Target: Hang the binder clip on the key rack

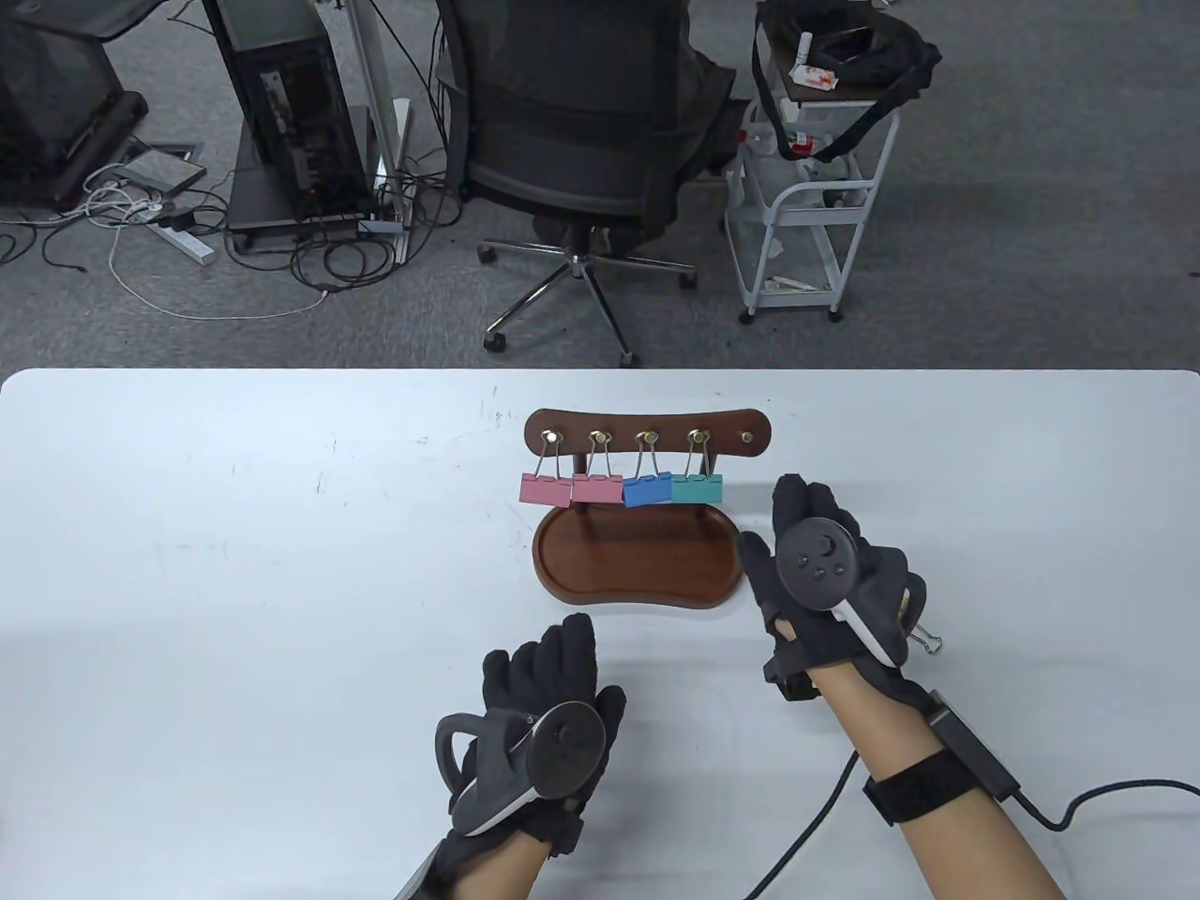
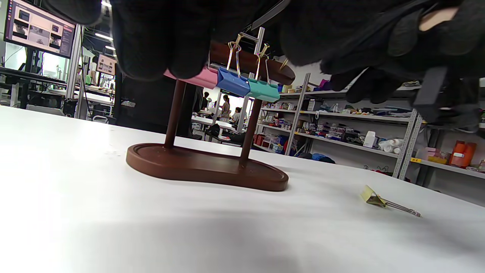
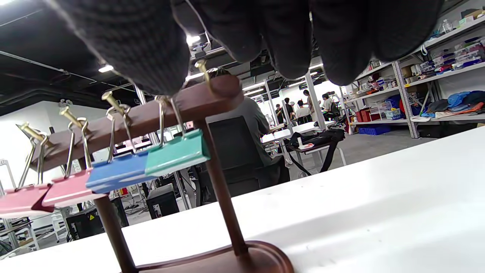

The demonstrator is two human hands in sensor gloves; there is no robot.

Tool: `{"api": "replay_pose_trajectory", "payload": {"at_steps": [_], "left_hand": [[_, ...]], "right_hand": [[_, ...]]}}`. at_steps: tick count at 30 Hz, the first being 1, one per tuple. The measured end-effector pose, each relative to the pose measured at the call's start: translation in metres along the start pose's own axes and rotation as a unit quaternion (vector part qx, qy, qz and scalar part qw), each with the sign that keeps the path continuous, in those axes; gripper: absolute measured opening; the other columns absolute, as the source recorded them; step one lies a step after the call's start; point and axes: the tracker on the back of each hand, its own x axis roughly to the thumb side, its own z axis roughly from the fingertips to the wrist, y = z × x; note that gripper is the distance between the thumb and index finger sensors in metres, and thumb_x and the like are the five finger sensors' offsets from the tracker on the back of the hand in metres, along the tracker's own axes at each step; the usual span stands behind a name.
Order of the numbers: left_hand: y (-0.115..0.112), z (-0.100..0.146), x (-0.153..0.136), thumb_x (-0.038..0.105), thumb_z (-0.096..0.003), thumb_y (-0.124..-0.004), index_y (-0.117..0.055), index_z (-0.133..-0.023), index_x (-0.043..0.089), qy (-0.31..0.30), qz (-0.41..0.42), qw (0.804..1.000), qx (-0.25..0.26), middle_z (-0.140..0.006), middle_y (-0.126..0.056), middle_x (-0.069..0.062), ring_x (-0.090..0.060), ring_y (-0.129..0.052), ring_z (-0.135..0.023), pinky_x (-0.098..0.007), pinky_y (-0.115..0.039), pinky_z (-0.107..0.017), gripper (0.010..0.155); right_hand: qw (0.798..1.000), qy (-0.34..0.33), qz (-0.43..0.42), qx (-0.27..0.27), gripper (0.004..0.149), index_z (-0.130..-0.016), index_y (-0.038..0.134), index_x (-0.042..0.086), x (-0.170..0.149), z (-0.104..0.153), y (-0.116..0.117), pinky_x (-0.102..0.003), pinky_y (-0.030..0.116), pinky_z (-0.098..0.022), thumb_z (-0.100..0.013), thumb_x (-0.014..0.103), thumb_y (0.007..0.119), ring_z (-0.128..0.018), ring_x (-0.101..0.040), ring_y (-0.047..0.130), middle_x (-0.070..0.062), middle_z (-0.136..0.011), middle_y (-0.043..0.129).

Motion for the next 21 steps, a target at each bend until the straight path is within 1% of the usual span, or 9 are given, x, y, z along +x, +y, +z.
{"api": "replay_pose_trajectory", "payload": {"at_steps": [4, 10, 16, 21], "left_hand": [[0.000, 0.000, -0.001, 0.041, -0.0585, -0.078, -0.051, -0.116, -0.005, 0.000, 0.001, 1.000, 0.001, -0.109, -0.072, -0.033, -0.060, -0.077, -0.092, -0.079, -0.049, -0.068, 0.078], [0.000, 0.001, -0.001, 0.041, -0.0584, -0.078, -0.052, -0.116, -0.005, -0.002, 0.001, 1.000, 0.002, -0.109, -0.072, -0.033, -0.060, -0.077, -0.092, -0.079, -0.049, -0.068, 0.078], [0.001, 0.001, -0.002, 0.041, -0.0585, -0.078, -0.051, -0.116, -0.005, 0.000, 0.001, 1.000, 0.004, -0.109, -0.072, -0.033, -0.061, -0.077, -0.092, -0.079, -0.049, -0.068, 0.078], [0.001, 0.001, -0.001, 0.041, -0.0585, -0.078, -0.051, -0.116, -0.005, -0.004, 0.001, 1.000, 0.005, -0.109, -0.072, -0.033, -0.061, -0.077, -0.092, -0.079, -0.049, -0.068, 0.078]], "right_hand": [[1.000, 0.005, -0.002, 0.004, 0.078, -0.113, 0.056, 0.004, -0.016, 0.010, -0.012, -0.070, 0.060, -0.063, -0.054, 0.046, 0.083, -0.092, -0.061, 0.070, -0.033, -0.112, 0.062], [1.000, 0.009, 0.019, 0.017, 0.077, -0.114, 0.055, 0.005, -0.041, 0.025, -0.014, -0.071, 0.055, -0.066, -0.054, 0.045, 0.083, -0.097, -0.061, 0.062, -0.031, -0.115, 0.060], [0.998, 0.023, 0.015, 0.049, 0.075, -0.115, 0.054, 0.009, -0.072, 0.033, -0.004, -0.071, 0.049, -0.070, -0.054, 0.041, 0.084, -0.102, -0.060, 0.055, -0.027, -0.119, 0.055], [0.994, 0.045, 0.016, 0.097, 0.074, -0.115, 0.055, 0.011, -0.102, 0.033, 0.015, -0.072, 0.047, -0.071, -0.053, 0.036, 0.085, -0.104, -0.059, 0.052, -0.027, -0.119, 0.054]]}}
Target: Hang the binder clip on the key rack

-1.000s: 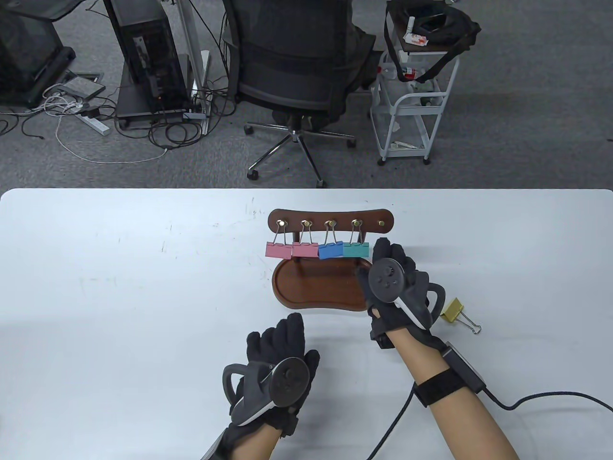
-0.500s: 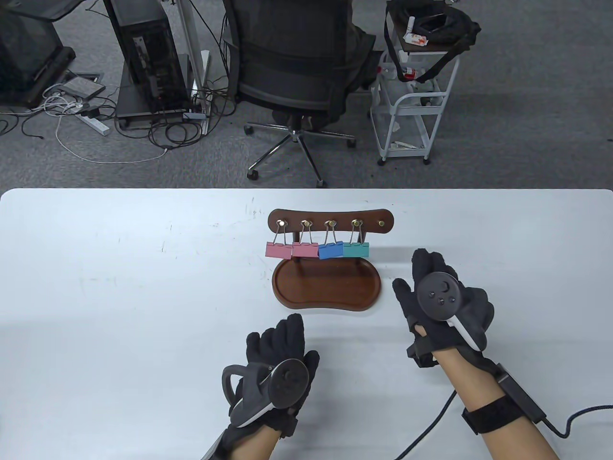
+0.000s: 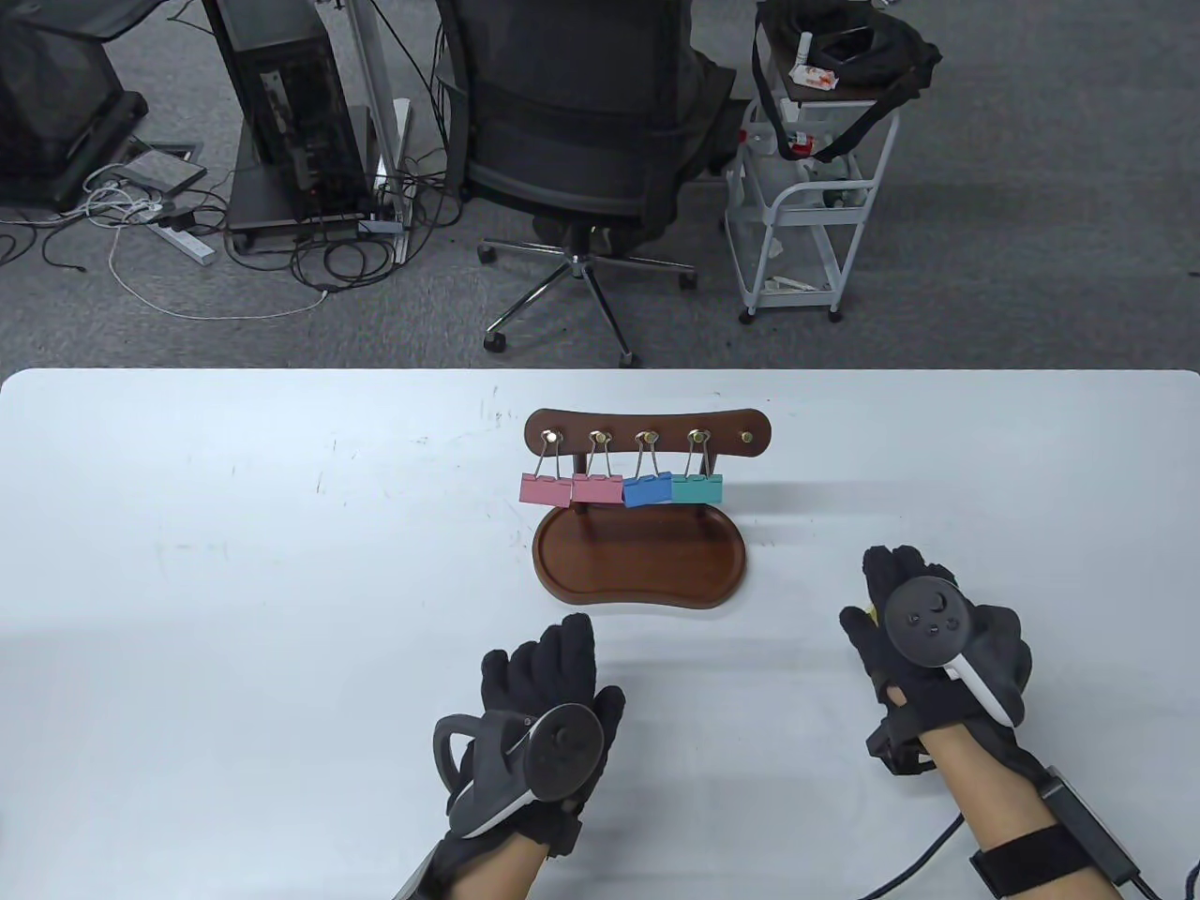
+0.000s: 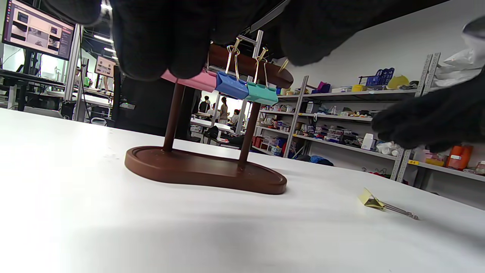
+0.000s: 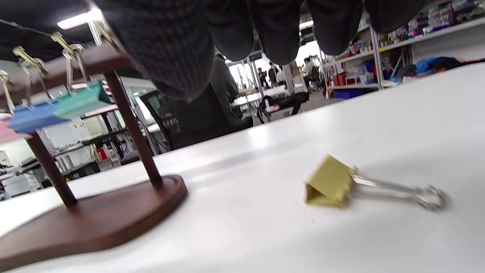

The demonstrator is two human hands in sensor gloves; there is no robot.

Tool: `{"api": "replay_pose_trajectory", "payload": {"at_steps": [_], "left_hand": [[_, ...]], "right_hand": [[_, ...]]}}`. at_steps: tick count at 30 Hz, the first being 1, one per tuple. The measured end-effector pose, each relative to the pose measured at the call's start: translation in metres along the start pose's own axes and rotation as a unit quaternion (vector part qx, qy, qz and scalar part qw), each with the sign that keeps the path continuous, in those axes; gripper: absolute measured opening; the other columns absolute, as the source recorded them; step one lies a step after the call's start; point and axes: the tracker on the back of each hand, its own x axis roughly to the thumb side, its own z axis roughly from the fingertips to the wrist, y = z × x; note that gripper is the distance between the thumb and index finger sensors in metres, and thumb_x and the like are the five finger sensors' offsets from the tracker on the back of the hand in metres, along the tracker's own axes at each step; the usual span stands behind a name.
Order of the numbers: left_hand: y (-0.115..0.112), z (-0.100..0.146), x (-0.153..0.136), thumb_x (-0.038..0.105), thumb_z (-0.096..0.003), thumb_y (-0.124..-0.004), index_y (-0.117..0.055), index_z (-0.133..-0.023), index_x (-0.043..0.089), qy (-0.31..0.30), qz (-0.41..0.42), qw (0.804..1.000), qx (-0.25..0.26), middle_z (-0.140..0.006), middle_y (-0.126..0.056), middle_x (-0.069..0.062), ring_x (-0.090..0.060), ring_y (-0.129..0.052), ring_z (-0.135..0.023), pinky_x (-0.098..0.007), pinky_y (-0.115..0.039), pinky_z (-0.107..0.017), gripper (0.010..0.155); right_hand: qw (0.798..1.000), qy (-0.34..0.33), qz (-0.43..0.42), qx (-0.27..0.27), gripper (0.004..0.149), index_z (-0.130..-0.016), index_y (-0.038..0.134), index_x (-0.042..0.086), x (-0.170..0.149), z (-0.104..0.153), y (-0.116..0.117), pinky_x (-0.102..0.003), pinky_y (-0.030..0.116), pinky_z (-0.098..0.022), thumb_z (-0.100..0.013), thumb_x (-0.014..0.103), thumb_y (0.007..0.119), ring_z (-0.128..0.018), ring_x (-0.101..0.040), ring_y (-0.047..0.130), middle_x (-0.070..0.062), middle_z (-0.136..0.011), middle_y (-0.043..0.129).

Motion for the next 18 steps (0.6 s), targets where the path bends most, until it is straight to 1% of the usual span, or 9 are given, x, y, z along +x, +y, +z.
{"api": "replay_pose_trajectory", "payload": {"at_steps": [3, 8, 12, 18], "left_hand": [[0.000, 0.001, 0.001, 0.041, -0.0585, -0.078, -0.051, -0.116, -0.005, -0.002, -0.001, 1.000, -0.002, -0.110, -0.072, -0.033, -0.060, -0.077, -0.092, -0.079, -0.049, -0.068, 0.078], [-0.001, 0.001, 0.001, 0.041, -0.0584, -0.078, -0.051, -0.116, -0.005, -0.002, -0.001, 1.000, -0.002, -0.109, -0.072, -0.033, -0.061, -0.077, -0.092, -0.079, -0.049, -0.068, 0.078], [-0.001, 0.001, 0.001, 0.041, -0.0585, -0.078, -0.051, -0.116, -0.005, -0.002, -0.001, 1.000, -0.004, -0.110, -0.072, -0.033, -0.061, -0.077, -0.092, -0.079, -0.049, -0.069, 0.078], [-0.001, 0.000, 0.000, 0.041, -0.0585, -0.078, -0.051, -0.116, -0.005, 0.000, 0.000, 1.000, -0.008, -0.109, -0.072, -0.033, -0.060, -0.077, -0.092, -0.079, -0.049, -0.069, 0.078]], "right_hand": [[1.000, 0.024, 0.000, 0.020, 0.073, -0.115, 0.056, 0.012, -0.017, -0.008, 0.010, -0.072, 0.046, -0.071, -0.053, 0.035, 0.086, -0.104, -0.059, 0.052, -0.025, -0.120, 0.054], [0.997, 0.065, -0.007, 0.035, 0.072, -0.115, 0.056, 0.014, -0.039, -0.025, 0.023, -0.072, 0.045, -0.071, -0.053, 0.033, 0.086, -0.105, -0.058, 0.050, -0.025, -0.120, 0.054], [0.996, 0.079, 0.000, 0.052, 0.072, -0.116, 0.056, 0.016, -0.047, -0.035, 0.037, -0.072, 0.044, -0.072, -0.052, 0.032, 0.087, -0.105, -0.058, 0.050, -0.024, -0.121, 0.053], [0.993, 0.096, 0.022, 0.071, 0.075, -0.116, 0.055, 0.017, -0.049, -0.044, 0.054, -0.072, 0.044, -0.072, -0.051, 0.032, 0.088, -0.106, -0.058, 0.049, -0.023, -0.121, 0.053]]}}
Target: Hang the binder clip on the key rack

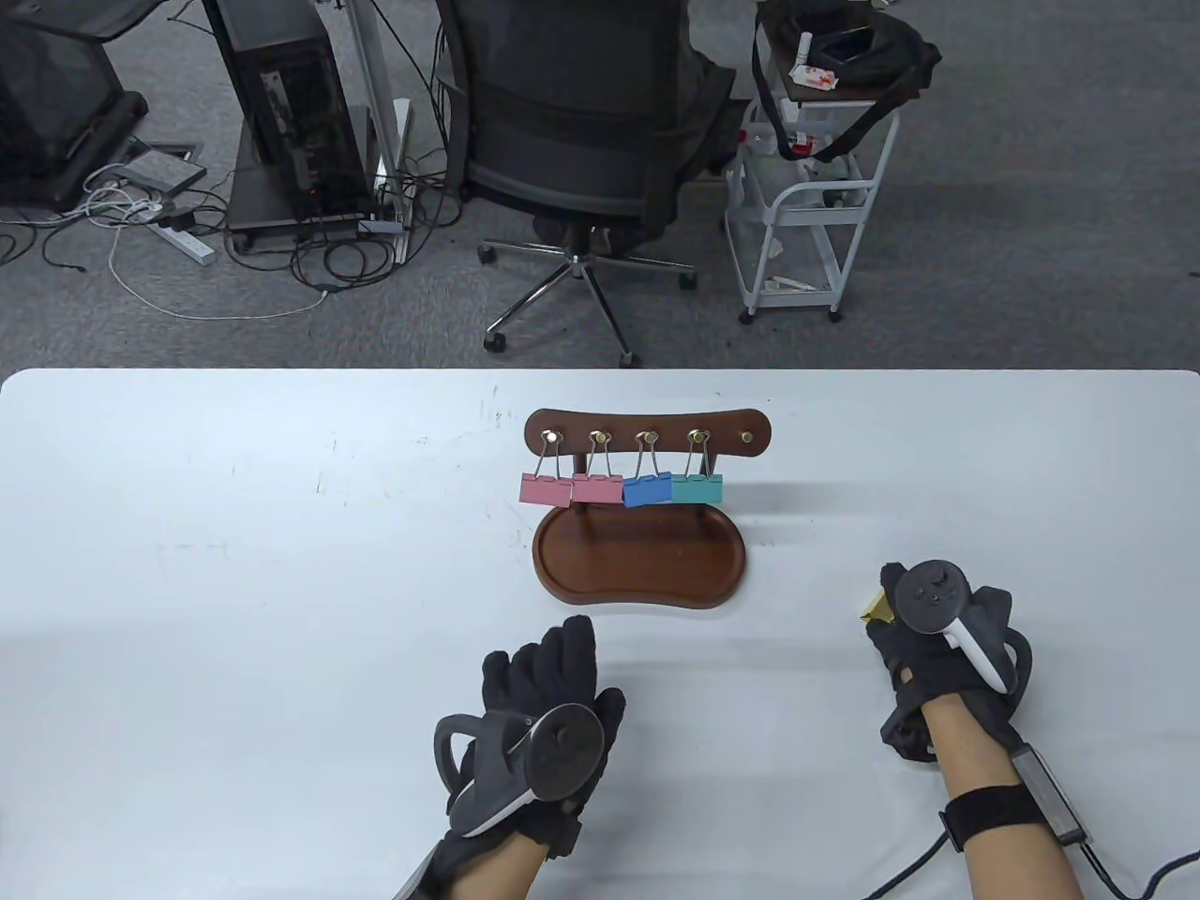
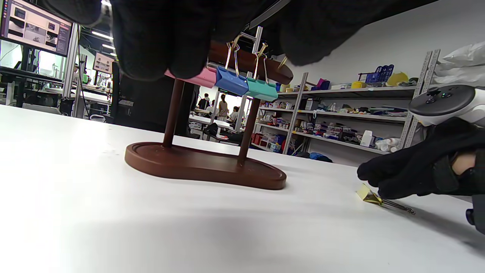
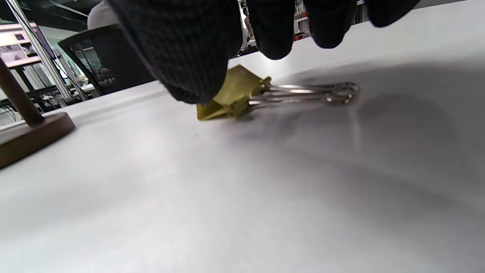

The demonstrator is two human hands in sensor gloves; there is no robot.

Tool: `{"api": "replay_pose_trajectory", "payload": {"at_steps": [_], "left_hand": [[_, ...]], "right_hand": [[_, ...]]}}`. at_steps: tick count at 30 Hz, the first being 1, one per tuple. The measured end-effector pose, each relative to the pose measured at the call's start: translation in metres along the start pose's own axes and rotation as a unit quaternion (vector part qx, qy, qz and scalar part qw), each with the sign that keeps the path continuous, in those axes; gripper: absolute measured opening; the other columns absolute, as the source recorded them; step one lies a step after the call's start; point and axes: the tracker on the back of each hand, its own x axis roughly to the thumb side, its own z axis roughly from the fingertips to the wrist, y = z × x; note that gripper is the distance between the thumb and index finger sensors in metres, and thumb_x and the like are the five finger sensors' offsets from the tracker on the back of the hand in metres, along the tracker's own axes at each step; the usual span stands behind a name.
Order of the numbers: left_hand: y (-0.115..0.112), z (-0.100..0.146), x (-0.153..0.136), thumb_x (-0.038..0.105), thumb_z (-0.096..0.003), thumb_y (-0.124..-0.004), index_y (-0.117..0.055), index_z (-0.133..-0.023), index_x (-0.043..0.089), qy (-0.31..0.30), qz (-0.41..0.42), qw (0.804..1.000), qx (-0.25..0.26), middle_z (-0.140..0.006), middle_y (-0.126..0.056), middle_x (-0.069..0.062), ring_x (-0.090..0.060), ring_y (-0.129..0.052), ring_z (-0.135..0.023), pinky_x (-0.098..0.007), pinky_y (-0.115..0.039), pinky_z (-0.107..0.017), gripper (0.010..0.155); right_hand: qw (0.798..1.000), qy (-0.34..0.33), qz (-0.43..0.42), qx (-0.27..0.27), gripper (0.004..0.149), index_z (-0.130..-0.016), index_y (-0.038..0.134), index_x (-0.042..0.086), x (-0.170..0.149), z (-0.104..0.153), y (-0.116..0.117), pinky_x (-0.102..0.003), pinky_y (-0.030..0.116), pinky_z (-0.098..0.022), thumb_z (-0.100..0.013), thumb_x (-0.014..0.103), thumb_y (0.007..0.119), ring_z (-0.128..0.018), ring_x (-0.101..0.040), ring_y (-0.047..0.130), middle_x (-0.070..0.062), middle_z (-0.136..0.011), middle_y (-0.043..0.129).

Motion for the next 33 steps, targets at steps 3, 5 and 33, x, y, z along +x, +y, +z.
{"api": "replay_pose_trajectory", "payload": {"at_steps": [3, 5, 33], "left_hand": [[0.0000, -0.0002, 0.0001, 0.041, -0.0585, -0.078, -0.051, -0.116, -0.005, 0.000, 0.000, 1.000, -0.001, -0.110, -0.072, -0.033, -0.060, -0.077, -0.092, -0.079, -0.049, -0.069, 0.079], [0.0000, -0.0003, 0.0002, 0.041, -0.0584, -0.078, -0.051, -0.116, -0.005, 0.000, 0.001, 1.000, -0.001, -0.110, -0.072, -0.033, -0.060, -0.077, -0.092, -0.079, -0.049, -0.069, 0.078], [-0.0004, -0.0006, 0.0004, 0.041, -0.0586, -0.078, -0.051, -0.116, -0.005, -0.002, 0.003, 1.000, -0.005, -0.109, -0.072, -0.033, -0.061, -0.077, -0.092, -0.079, -0.049, -0.068, 0.078]], "right_hand": [[1.000, 0.005, 0.006, 0.001, 0.076, -0.116, 0.054, 0.018, 0.0007, -0.0034, 0.0046, -0.072, 0.044, -0.072, -0.050, 0.032, 0.089, -0.106, -0.058, 0.050, -0.022, -0.121, 0.054], [1.000, 0.004, 0.005, -0.002, 0.076, -0.116, 0.055, 0.018, 0.0017, -0.0047, 0.0060, -0.072, 0.045, -0.072, -0.049, 0.032, 0.089, -0.105, -0.058, 0.051, -0.022, -0.120, 0.055], [0.998, 0.008, 0.033, -0.047, 0.080, -0.113, 0.055, 0.005, 0.0077, -0.0031, 0.0063, -0.071, 0.055, -0.068, -0.047, 0.031, 0.091, -0.095, -0.056, 0.071, -0.028, -0.107, 0.073]]}}
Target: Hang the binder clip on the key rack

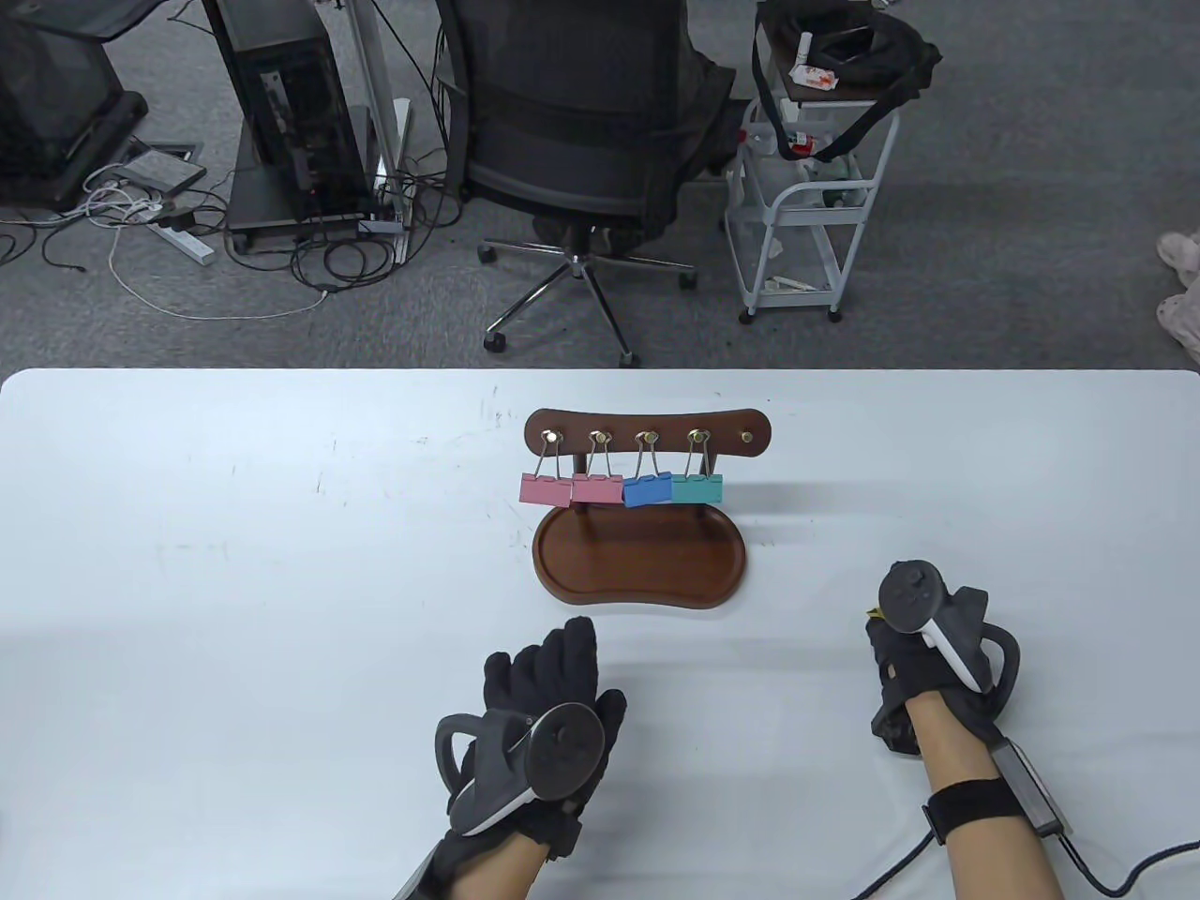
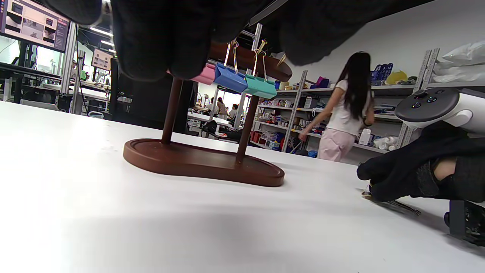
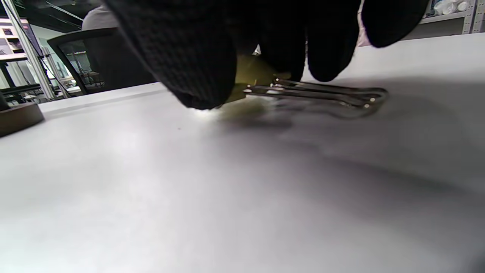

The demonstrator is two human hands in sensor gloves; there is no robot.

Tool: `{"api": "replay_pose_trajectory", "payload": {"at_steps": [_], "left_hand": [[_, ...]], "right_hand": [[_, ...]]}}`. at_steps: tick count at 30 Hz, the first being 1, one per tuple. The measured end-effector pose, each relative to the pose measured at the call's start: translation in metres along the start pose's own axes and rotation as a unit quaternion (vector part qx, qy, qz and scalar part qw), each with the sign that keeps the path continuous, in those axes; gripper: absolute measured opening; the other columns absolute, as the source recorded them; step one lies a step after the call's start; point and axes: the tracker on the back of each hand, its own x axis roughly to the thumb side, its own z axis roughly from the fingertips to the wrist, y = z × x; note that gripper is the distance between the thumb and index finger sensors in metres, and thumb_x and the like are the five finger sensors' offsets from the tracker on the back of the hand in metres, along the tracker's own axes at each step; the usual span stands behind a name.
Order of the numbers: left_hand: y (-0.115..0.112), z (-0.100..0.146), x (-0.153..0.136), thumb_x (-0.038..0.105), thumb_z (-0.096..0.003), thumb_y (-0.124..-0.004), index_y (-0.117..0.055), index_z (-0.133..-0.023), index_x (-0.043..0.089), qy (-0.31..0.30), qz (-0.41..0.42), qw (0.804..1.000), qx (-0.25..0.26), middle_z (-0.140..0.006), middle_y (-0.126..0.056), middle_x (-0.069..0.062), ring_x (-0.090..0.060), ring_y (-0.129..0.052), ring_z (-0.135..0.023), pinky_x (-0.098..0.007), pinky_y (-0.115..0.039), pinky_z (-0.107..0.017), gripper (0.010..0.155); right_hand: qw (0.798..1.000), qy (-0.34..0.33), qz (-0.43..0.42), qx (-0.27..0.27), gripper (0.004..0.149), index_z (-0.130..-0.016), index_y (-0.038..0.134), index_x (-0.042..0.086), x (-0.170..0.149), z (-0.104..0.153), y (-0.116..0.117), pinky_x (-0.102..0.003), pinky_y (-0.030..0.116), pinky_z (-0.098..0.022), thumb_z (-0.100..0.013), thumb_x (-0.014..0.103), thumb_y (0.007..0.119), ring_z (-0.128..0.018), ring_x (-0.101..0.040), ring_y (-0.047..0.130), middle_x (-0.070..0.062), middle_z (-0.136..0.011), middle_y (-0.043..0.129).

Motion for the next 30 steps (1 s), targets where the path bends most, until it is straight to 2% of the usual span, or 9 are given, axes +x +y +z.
{"api": "replay_pose_trajectory", "payload": {"at_steps": [6, 13, 22, 30], "left_hand": [[0.000, 0.000, 0.001, 0.041, -0.0585, -0.078, -0.051, -0.116, -0.005, -0.001, -0.002, 1.000, -0.001, -0.109, -0.073, -0.033, -0.060, -0.077, -0.092, -0.079, -0.049, -0.068, 0.078], [-0.001, -0.001, 0.002, 0.042, -0.0584, -0.078, -0.051, -0.116, -0.004, -0.007, -0.001, 1.000, -0.004, -0.109, -0.073, -0.033, -0.060, -0.077, -0.092, -0.079, -0.049, -0.069, 0.079], [-0.004, 0.000, 0.007, 0.043, -0.0577, -0.079, -0.052, -0.116, -0.003, -0.049, 0.013, 0.999, -0.012, -0.110, -0.073, -0.031, -0.059, -0.078, -0.093, -0.079, -0.049, -0.069, 0.079], [-0.005, 0.001, 0.014, 0.044, -0.0568, -0.079, -0.059, -0.115, 0.000, -0.104, 0.021, 0.994, 0.003, -0.109, -0.077, -0.028, -0.056, -0.081, -0.093, -0.079, -0.049, -0.069, 0.076]], "right_hand": [[0.999, -0.048, 0.003, -0.013, 0.080, -0.113, 0.055, 0.003, 0.010, 0.014, -0.011, -0.071, 0.058, -0.066, -0.047, 0.031, 0.090, -0.092, -0.056, 0.075, -0.030, -0.104, 0.075], [0.990, -0.139, 0.002, -0.038, 0.081, -0.112, 0.054, 0.000, 0.036, 0.046, -0.033, -0.071, 0.060, -0.065, -0.047, 0.031, 0.090, -0.091, -0.056, 0.076, -0.031, -0.104, 0.075], [0.957, -0.285, -0.010, -0.053, 0.083, -0.113, 0.052, 0.000, 0.078, 0.111, -0.052, -0.070, 0.061, -0.064, -0.046, 0.032, 0.091, -0.090, -0.055, 0.077, -0.031, -0.104, 0.075], [0.929, -0.361, -0.038, -0.072, 0.084, -0.113, 0.051, 0.000, 0.100, 0.165, -0.063, -0.070, 0.062, -0.064, -0.047, 0.032, 0.091, -0.089, -0.055, 0.079, -0.031, -0.103, 0.076]]}}
